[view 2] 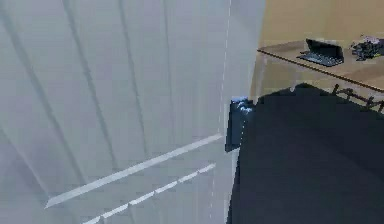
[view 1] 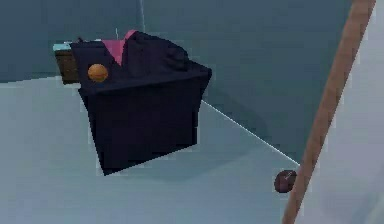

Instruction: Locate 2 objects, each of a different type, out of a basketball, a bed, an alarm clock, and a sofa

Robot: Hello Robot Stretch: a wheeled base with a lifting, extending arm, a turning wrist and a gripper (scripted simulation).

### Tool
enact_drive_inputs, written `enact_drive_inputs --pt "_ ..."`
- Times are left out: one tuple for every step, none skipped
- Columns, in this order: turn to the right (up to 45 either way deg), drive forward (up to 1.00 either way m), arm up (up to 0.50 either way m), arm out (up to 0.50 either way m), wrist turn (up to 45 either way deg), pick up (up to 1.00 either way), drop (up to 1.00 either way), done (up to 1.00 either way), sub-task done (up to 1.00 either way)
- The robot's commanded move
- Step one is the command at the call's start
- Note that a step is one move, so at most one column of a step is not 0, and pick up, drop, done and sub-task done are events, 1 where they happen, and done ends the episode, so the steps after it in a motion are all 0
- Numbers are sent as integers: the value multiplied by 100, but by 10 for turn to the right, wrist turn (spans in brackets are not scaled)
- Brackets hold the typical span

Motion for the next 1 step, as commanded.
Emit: enact_drive_inputs --pt "-270 0 0 0 0 0 0 0 0"
